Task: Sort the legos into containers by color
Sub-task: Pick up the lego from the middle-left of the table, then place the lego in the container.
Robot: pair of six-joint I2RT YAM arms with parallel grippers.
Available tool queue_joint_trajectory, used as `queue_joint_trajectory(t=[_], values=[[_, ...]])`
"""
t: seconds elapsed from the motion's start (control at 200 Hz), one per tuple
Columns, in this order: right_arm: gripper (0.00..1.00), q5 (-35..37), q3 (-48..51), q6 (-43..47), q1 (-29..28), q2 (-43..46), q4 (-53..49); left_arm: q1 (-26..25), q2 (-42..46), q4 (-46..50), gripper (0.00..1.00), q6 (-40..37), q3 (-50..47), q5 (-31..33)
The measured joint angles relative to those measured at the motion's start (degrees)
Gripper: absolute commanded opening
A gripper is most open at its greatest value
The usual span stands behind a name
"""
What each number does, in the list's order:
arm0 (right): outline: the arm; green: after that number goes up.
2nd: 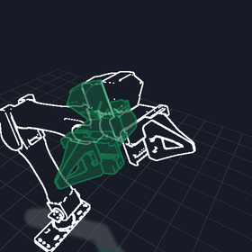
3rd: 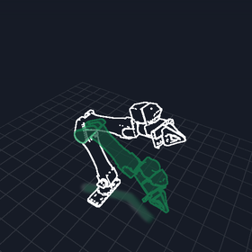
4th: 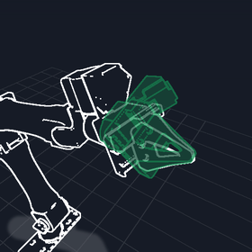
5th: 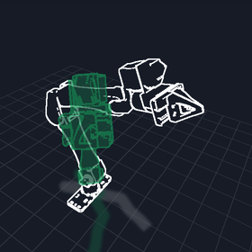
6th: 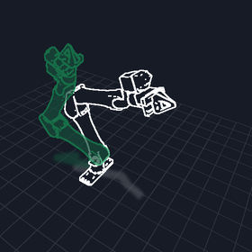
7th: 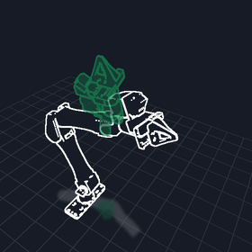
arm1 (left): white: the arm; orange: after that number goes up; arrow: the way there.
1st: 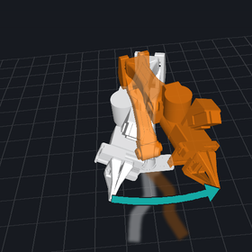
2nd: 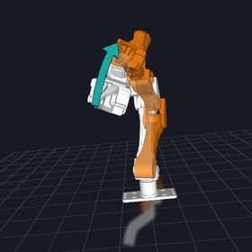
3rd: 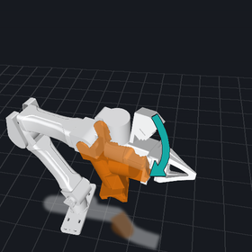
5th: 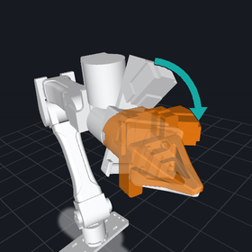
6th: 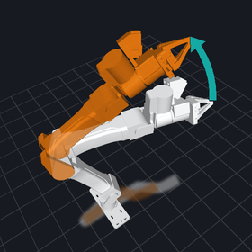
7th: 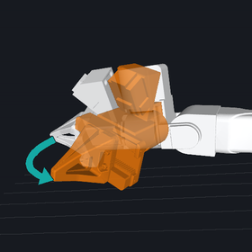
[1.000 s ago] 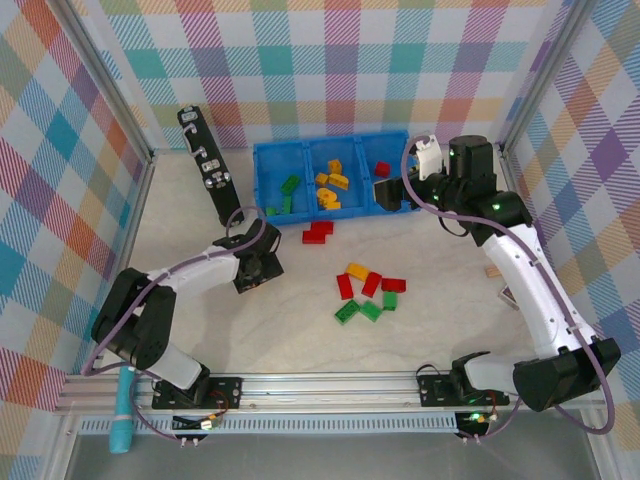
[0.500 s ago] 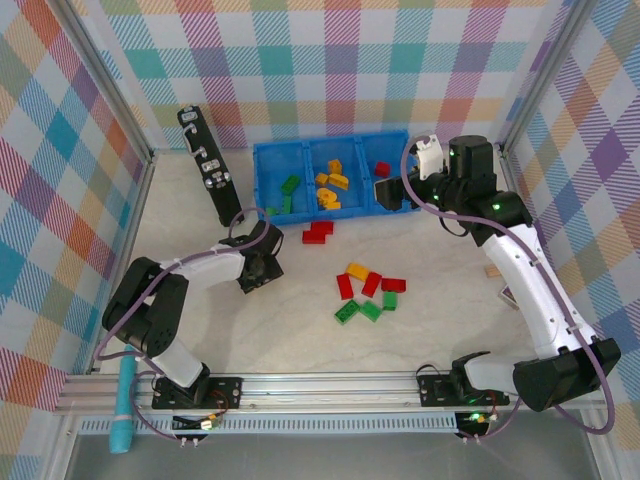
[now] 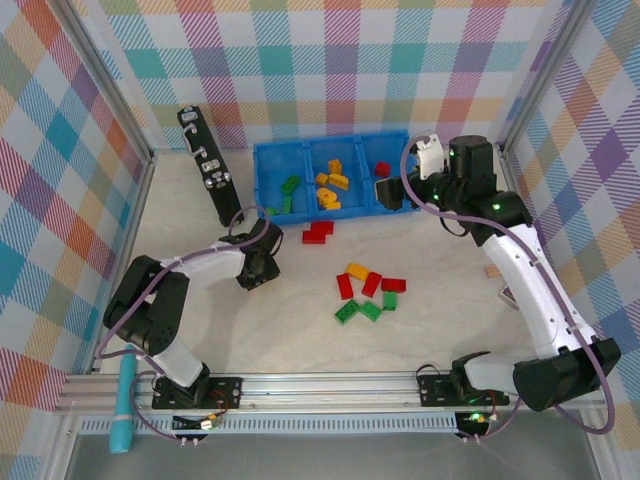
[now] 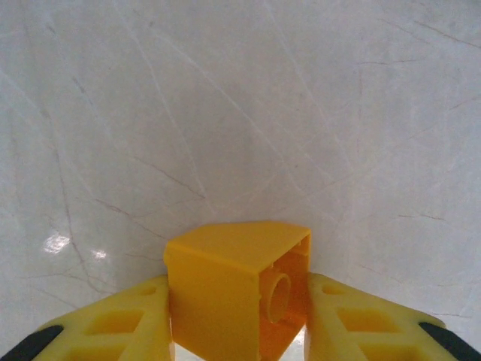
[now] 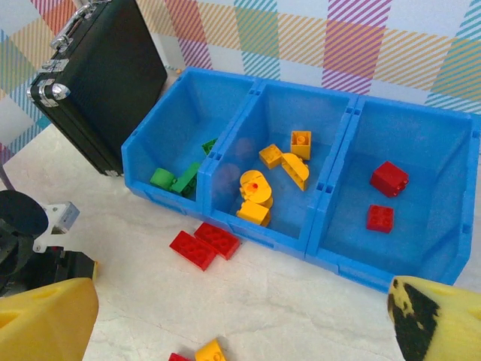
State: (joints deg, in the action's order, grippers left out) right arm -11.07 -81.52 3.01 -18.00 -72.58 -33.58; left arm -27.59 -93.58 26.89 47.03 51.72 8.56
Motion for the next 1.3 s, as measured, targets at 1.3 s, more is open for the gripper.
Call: queue_joint_trajectory(t=[1.3], values=[[0.99,-4.2,-4.4,-0.9,0.0,-3.0,-6.6,-2.8,-41.0,-15.3,0.56,-3.6,64.4,-9.2]])
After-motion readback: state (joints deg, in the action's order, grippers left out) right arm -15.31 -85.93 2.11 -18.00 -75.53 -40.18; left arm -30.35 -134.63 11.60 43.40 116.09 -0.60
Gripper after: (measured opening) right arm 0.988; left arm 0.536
